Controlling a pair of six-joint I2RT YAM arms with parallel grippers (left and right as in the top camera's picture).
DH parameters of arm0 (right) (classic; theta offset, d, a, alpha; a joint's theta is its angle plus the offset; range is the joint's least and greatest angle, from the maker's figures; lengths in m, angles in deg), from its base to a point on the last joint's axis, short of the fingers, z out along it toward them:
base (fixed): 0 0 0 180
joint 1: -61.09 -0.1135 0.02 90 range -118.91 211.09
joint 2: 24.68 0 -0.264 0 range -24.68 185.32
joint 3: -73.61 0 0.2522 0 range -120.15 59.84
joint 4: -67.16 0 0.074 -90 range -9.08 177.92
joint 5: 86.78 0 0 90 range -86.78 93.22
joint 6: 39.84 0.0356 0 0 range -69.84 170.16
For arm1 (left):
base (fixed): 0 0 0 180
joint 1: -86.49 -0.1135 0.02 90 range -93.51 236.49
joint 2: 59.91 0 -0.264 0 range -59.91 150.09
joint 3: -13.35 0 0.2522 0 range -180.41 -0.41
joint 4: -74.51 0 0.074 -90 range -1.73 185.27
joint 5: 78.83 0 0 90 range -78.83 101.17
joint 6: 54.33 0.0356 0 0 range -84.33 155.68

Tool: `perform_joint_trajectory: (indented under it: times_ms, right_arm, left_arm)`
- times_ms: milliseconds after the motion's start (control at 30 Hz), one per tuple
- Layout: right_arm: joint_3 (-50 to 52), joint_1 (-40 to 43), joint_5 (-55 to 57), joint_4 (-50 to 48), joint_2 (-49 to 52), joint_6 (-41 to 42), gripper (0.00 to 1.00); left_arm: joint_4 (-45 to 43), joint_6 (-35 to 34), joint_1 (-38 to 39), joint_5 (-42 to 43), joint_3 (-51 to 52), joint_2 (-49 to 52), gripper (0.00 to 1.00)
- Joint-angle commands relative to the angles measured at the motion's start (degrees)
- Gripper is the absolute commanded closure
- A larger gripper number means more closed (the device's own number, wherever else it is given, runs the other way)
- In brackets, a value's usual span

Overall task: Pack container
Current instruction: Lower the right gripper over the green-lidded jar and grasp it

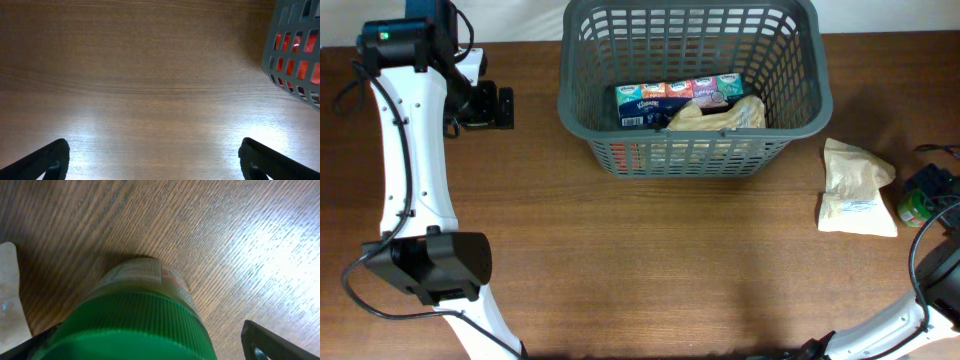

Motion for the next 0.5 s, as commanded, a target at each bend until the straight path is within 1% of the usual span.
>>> perform_joint_trajectory:
  times_ms: [0,33,67,100,133,200,467]
  right_arm:
    - [0.74,0.07,1.16,-0.55,-0.46,0.61,0.01]
    - [0.74,0.04,1.16,-0.76,-0.46,0.59,0.02]
    - [0.74,0.04,1.14,-0.94,-0.46,0.61,0.06]
    - [0.74,0.04,1.14,-1.18,-0.46,0.59,0.19]
    - [0.74,0.04,1.14,-1.36,-0.46,0.59,0.23]
    - [0.74,0.04,1.16,-1.57,-0.46,0.61,0.25]
    - [0.76,0.04,1.18,-2.25,-0.42,0.61,0.25]
  left_arm:
    - [0.02,-0.61,-0.09,-0.37,0.13,-0.17,0.01]
    - [0.02,-0.61,-0.09,-0.37,0.13,-0.17,0.01]
    - [0.02,-0.61,-0.09,-0.37,0.13,-0.17,0.01]
    - [0.02,-0.61,-0.09,-0.37,0.13,-0.17,0.01]
    - [0.02,-0.61,-0.09,-0.37,0.13,-0.17,0.01]
    - [0.02,-0.61,-0.09,-0.37,0.13,-0.17,0.01]
    - [0.02,-0.61,-0.09,-0.37,0.13,-0.17,0.01]
